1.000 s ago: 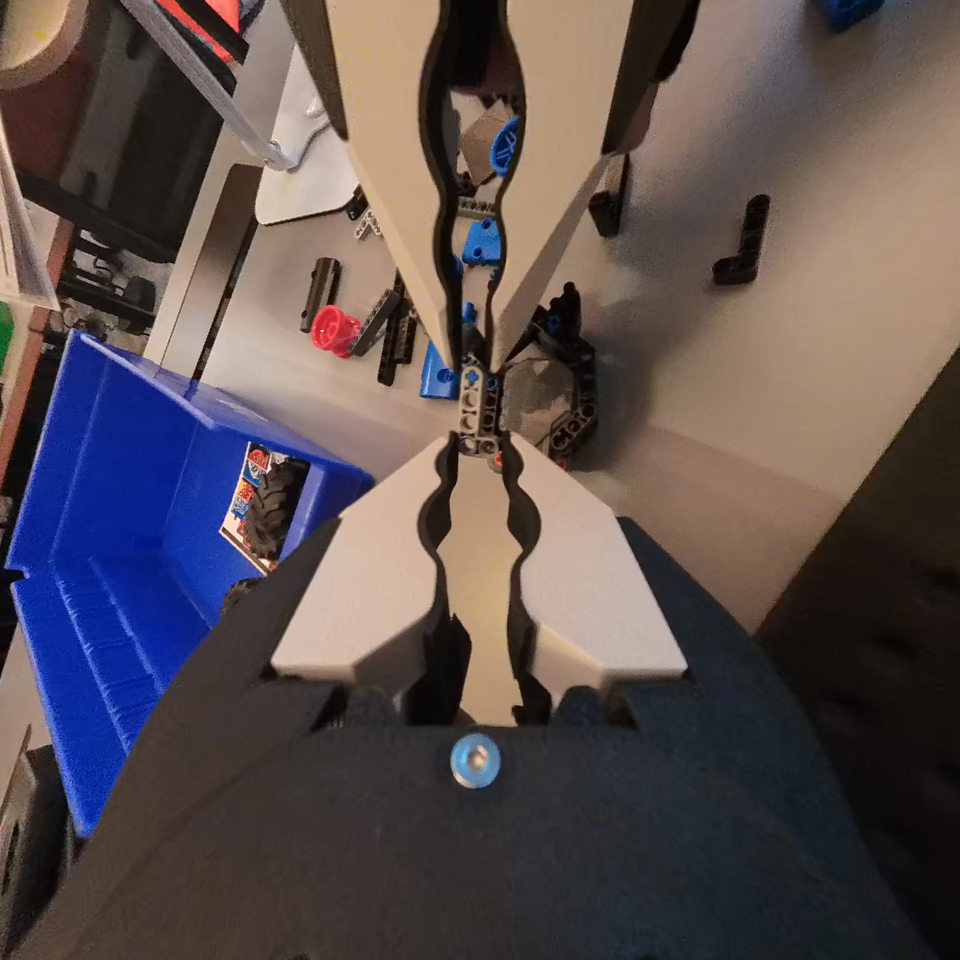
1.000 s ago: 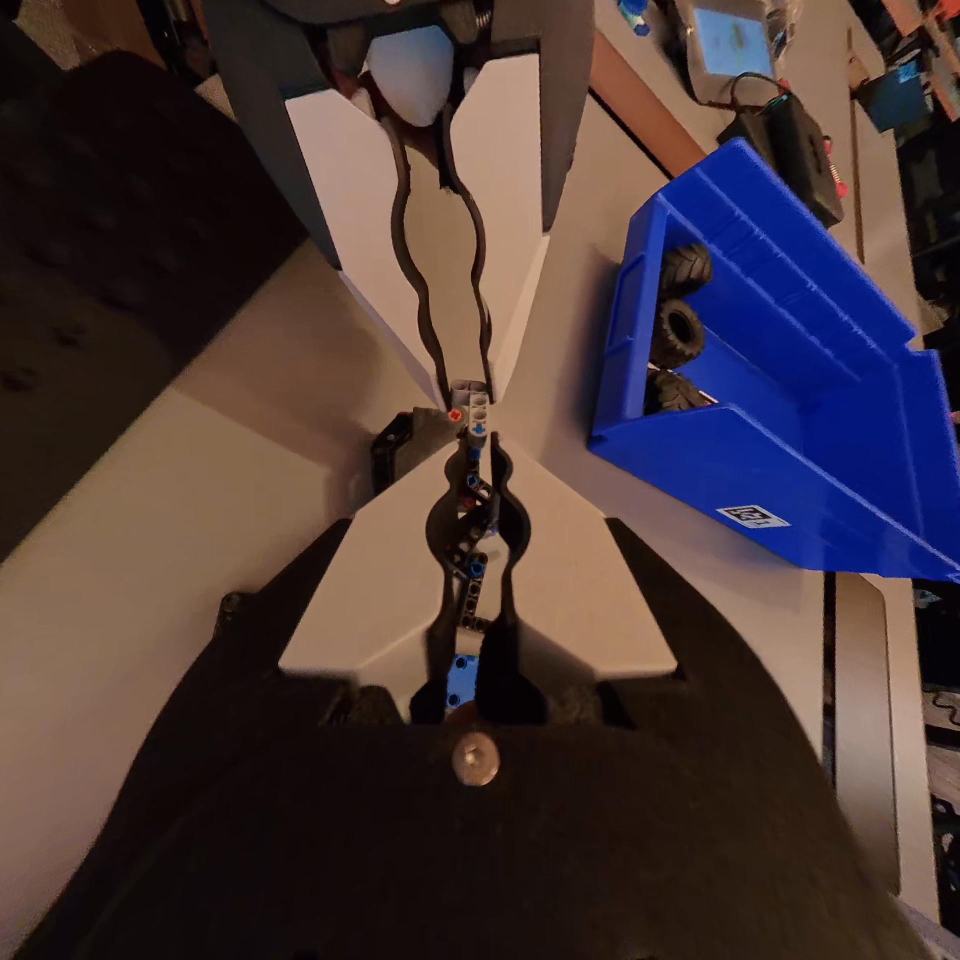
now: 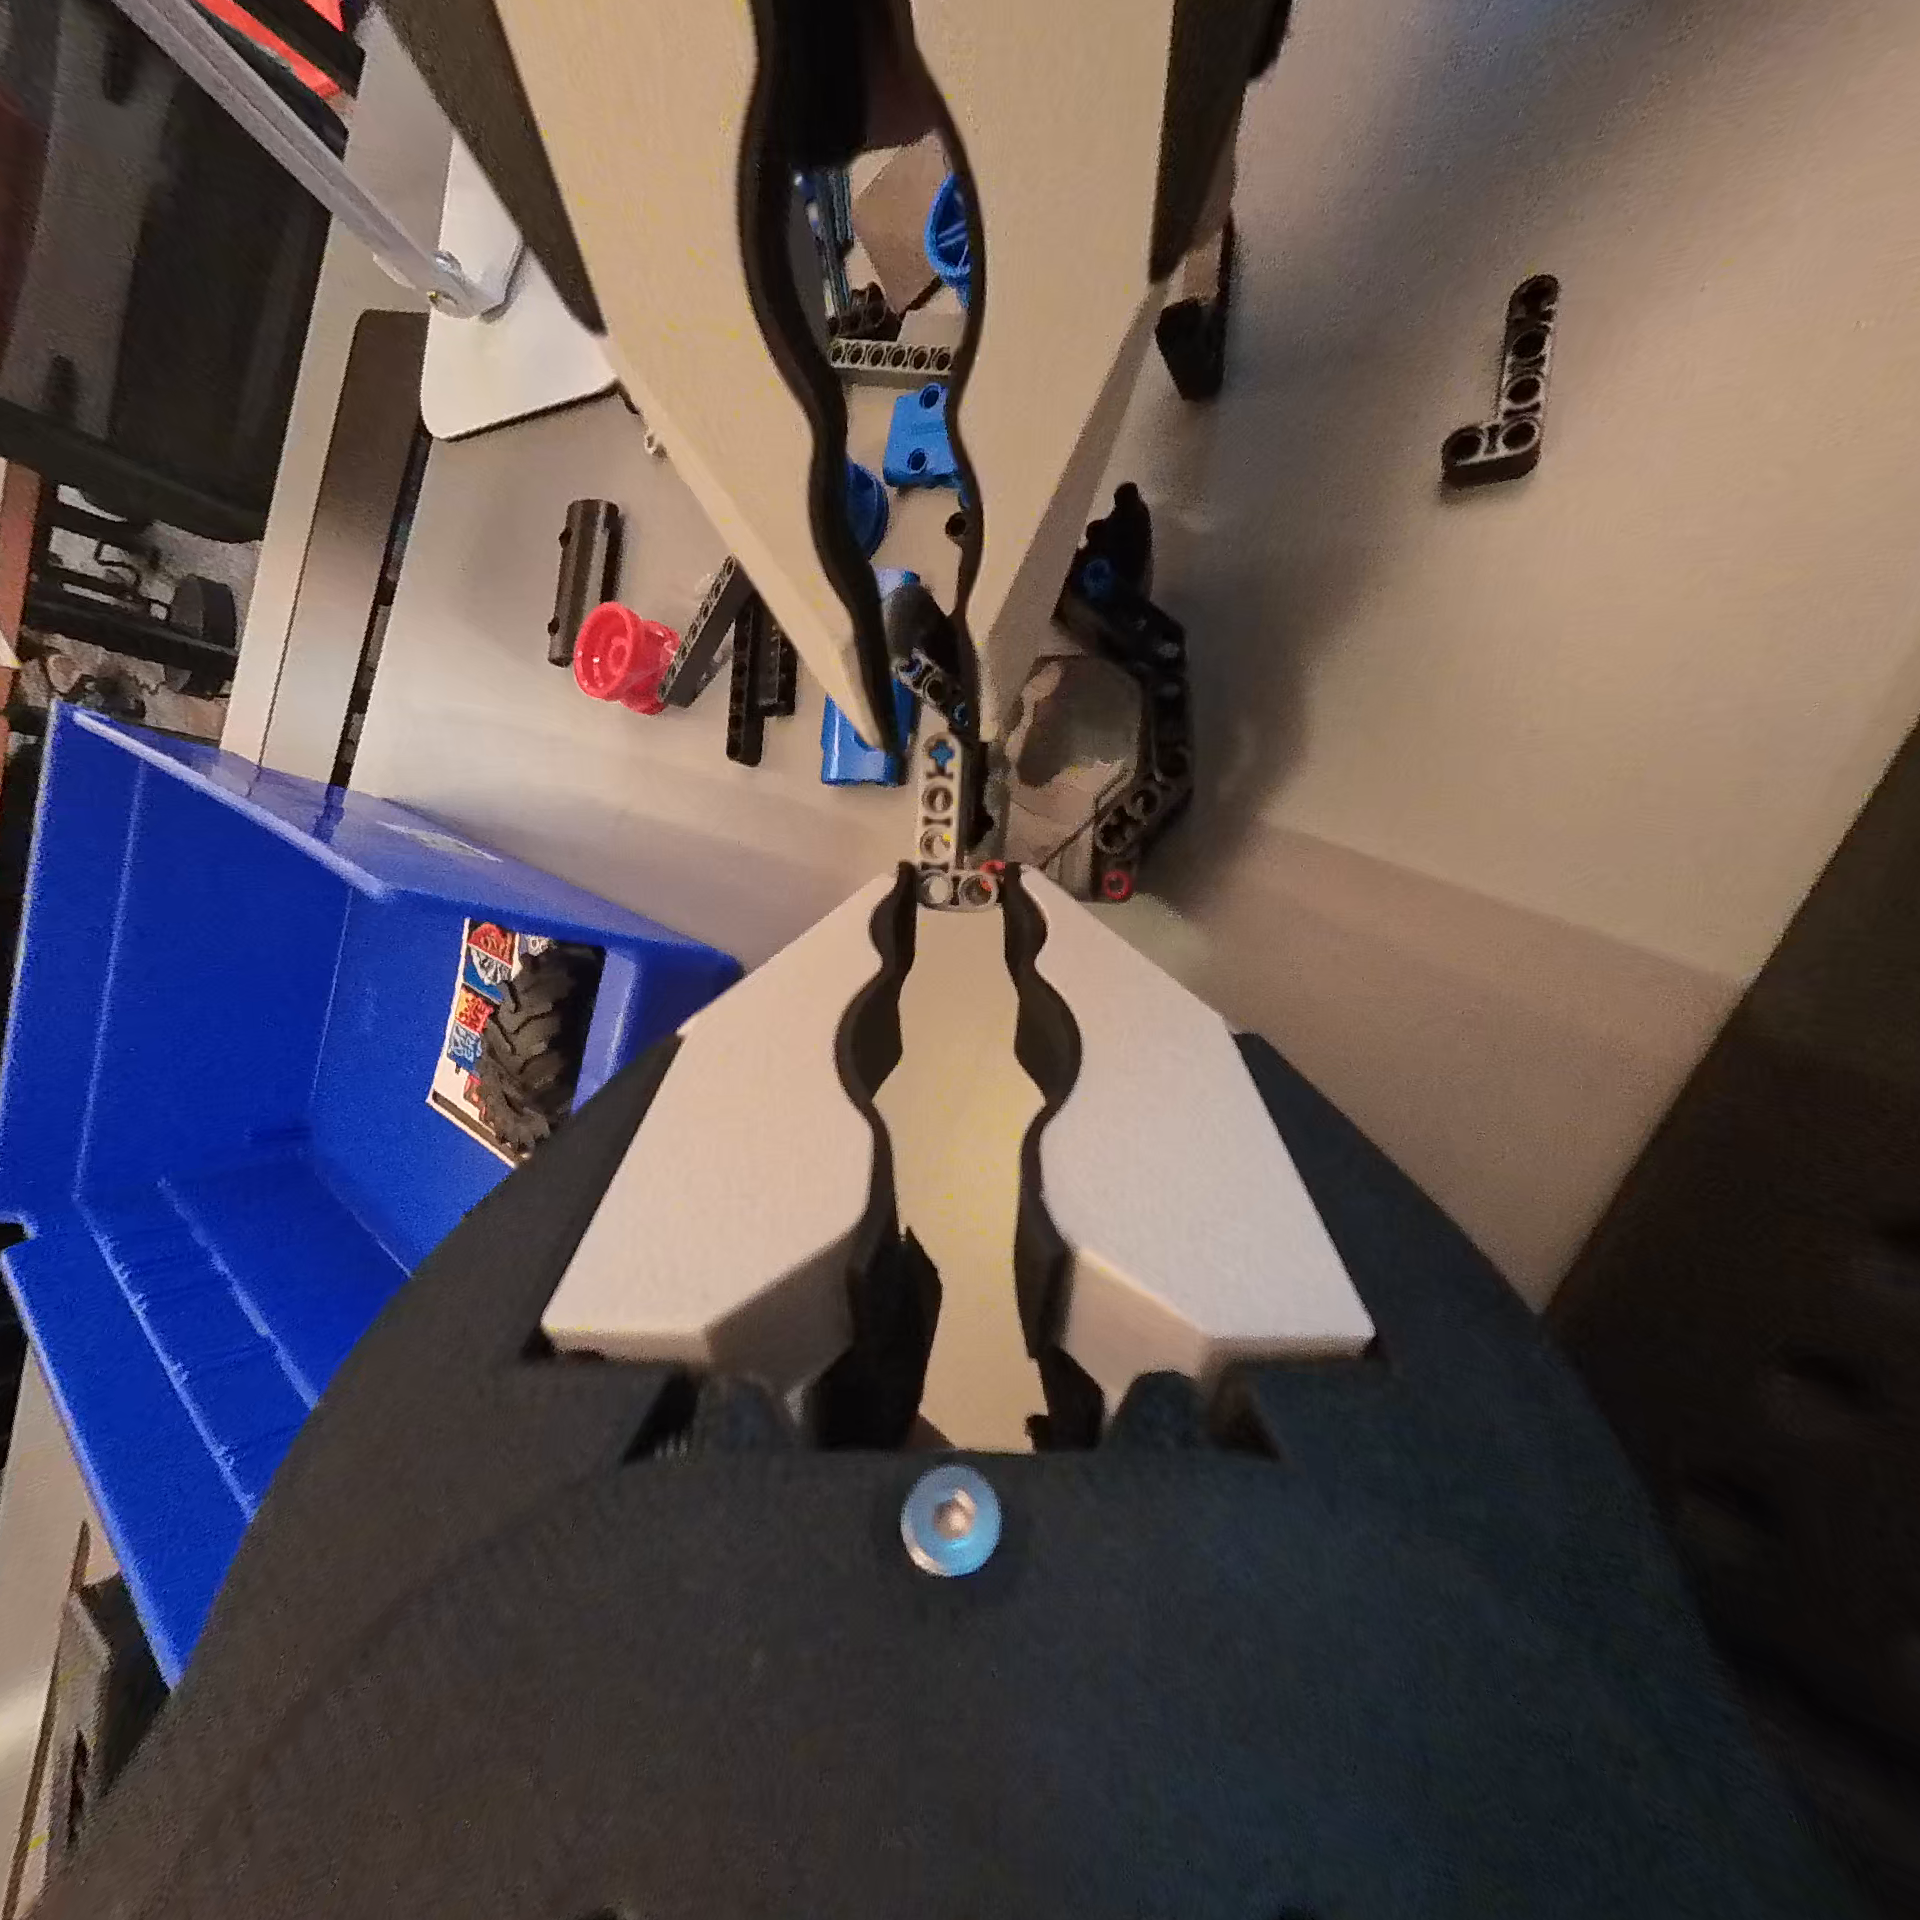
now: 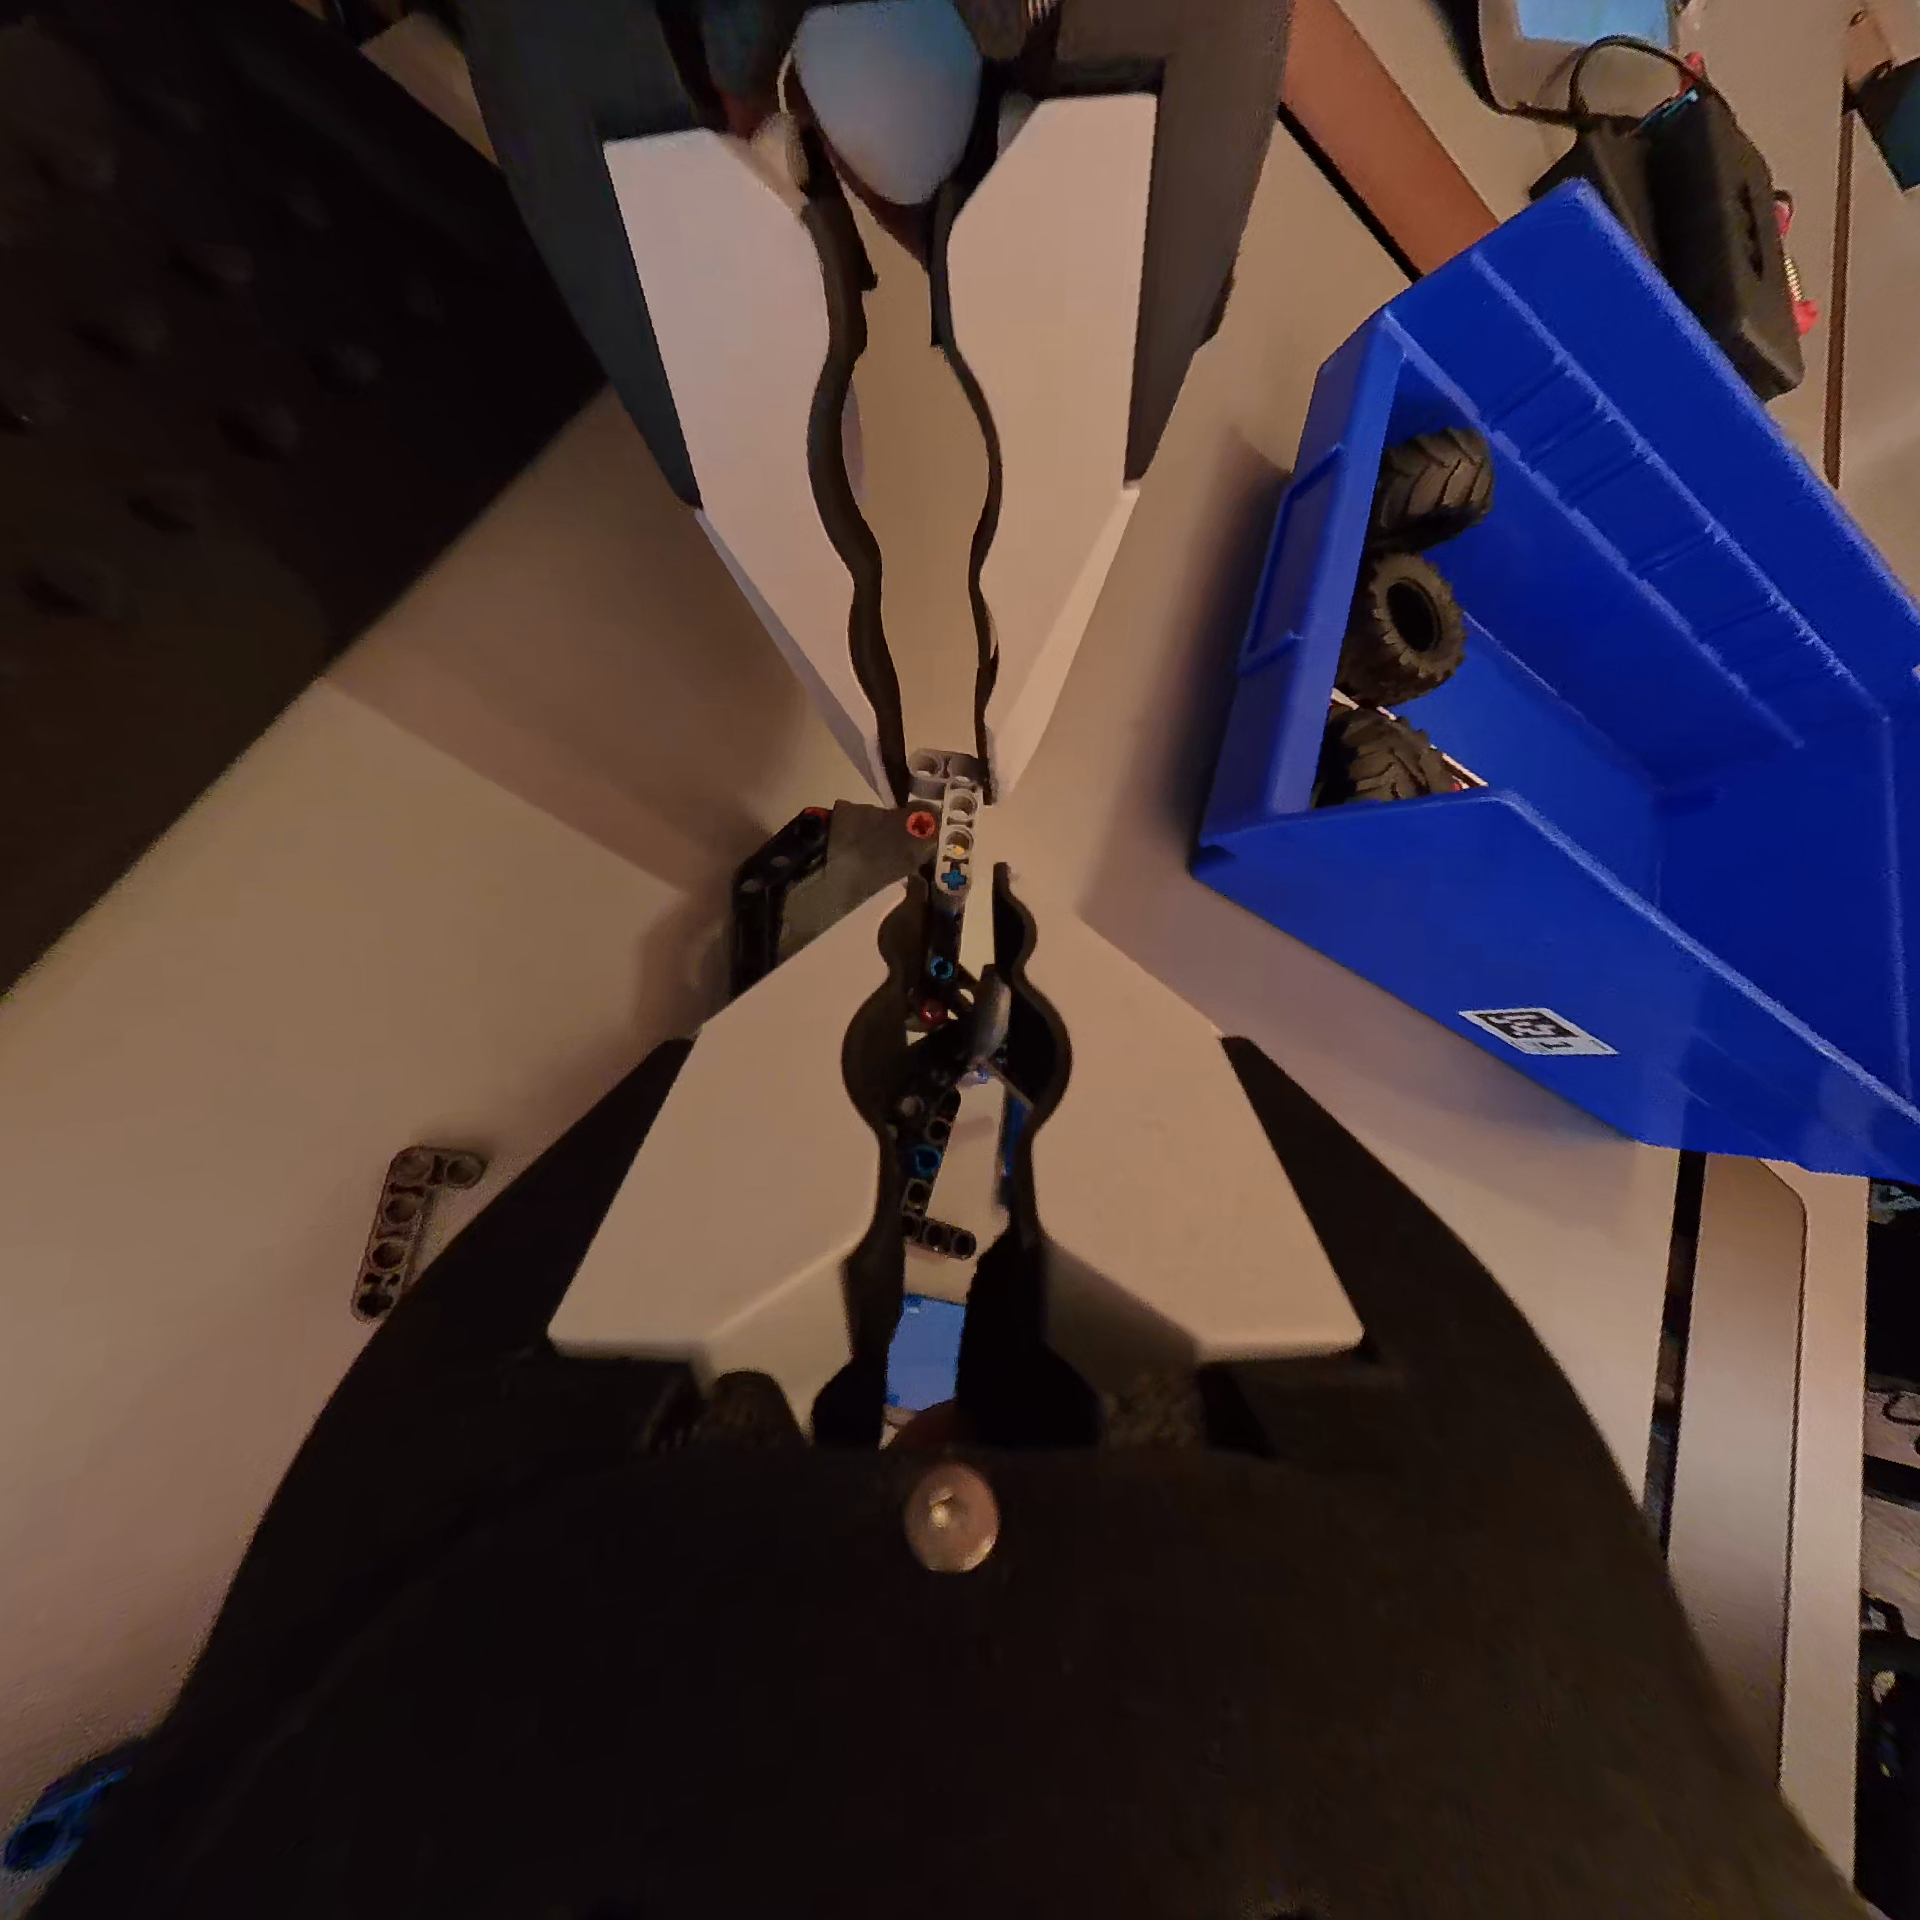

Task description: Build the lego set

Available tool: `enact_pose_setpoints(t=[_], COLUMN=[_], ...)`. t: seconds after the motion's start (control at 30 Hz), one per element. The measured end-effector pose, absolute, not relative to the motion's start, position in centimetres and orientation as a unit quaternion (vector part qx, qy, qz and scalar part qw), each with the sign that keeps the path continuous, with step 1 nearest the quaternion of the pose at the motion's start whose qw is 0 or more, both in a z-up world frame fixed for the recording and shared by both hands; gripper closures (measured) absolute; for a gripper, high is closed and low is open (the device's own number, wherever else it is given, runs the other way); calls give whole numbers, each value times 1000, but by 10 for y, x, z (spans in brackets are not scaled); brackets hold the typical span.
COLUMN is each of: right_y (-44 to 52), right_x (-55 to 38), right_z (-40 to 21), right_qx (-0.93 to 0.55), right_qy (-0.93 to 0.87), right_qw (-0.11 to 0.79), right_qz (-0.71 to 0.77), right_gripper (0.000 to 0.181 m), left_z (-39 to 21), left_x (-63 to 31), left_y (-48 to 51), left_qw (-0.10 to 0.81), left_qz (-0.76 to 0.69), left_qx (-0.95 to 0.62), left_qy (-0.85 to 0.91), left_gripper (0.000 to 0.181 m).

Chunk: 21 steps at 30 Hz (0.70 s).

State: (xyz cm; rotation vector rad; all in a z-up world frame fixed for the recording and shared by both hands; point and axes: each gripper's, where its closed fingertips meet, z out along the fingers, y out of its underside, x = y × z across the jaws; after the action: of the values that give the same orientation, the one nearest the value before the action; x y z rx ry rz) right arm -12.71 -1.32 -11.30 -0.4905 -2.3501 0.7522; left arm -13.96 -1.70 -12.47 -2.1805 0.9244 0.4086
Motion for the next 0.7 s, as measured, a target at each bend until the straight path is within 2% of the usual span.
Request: enact_pose_setpoints(t=[0.1,0.7], right_y=[-12,-12], right_x=[-128,-127], right_z=[-115,-97], right_qx=[-181,-190], right_qy=[-890,-875], right_qw=[314,343], right_qz=[275,283], right_gripper=[176,176], left_z=[-122,-94], left_x=[-138,-126], left_y=[-16,-13], left_qw=[361,429], left_qz=[164,181], left_qx=[-843,-811], left_qy=[363,354], left_gripper=[166,166])
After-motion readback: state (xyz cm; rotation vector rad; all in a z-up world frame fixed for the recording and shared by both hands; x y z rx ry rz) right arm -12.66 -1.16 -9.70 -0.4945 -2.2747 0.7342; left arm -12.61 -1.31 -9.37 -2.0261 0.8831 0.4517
